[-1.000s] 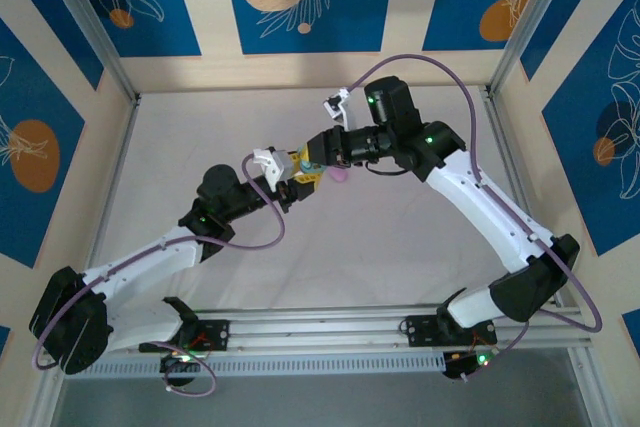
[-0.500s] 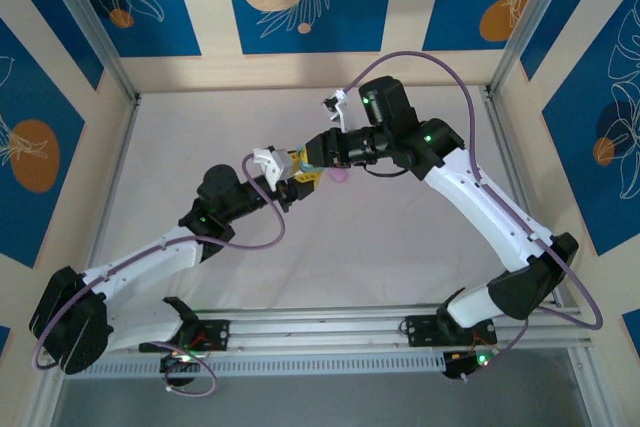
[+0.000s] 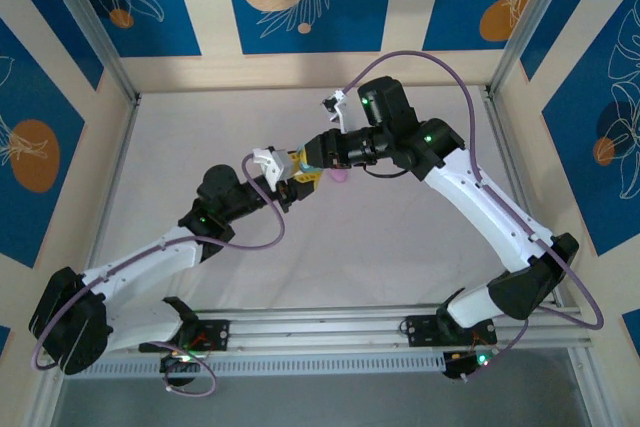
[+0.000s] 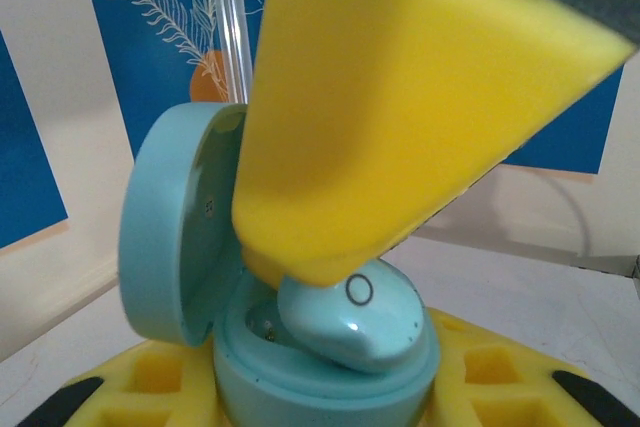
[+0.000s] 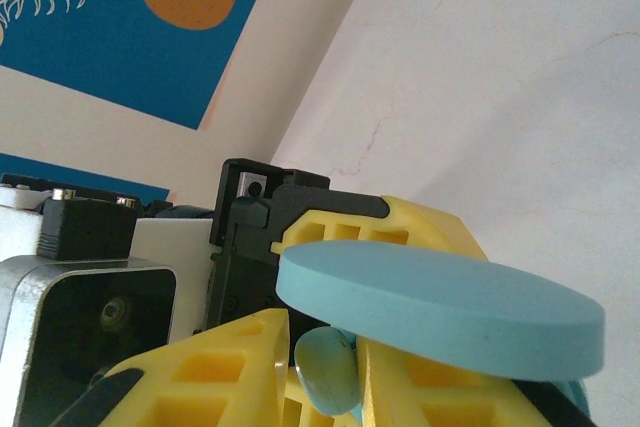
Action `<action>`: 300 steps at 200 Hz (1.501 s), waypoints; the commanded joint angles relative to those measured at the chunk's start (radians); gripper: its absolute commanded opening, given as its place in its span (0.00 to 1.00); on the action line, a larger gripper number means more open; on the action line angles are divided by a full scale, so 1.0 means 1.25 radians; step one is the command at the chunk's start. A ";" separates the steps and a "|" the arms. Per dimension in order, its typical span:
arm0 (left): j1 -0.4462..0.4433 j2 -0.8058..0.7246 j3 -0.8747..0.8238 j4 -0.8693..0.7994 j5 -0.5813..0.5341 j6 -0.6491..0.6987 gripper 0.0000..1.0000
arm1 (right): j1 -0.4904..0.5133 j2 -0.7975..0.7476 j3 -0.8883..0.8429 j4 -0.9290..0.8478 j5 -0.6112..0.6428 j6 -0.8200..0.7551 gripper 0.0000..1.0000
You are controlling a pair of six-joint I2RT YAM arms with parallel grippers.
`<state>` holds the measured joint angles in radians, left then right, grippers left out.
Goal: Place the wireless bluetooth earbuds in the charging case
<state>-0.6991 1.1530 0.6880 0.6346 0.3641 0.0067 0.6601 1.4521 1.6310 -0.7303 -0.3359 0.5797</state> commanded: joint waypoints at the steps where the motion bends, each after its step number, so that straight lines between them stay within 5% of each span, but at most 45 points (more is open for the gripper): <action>1: -0.010 -0.033 0.015 0.039 -0.007 -0.003 0.35 | 0.002 0.007 0.022 -0.033 0.015 -0.007 0.26; 230: -0.009 -0.040 0.014 0.024 -0.020 0.002 0.35 | -0.031 -0.113 -0.084 0.170 -0.131 0.026 0.30; 300: -0.010 -0.038 0.024 0.028 -0.004 0.004 0.35 | -0.062 -0.214 -0.153 0.240 -0.022 0.003 0.34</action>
<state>-0.6991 1.1267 0.6880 0.6216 0.3466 0.0074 0.6086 1.2343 1.4651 -0.4732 -0.4290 0.6025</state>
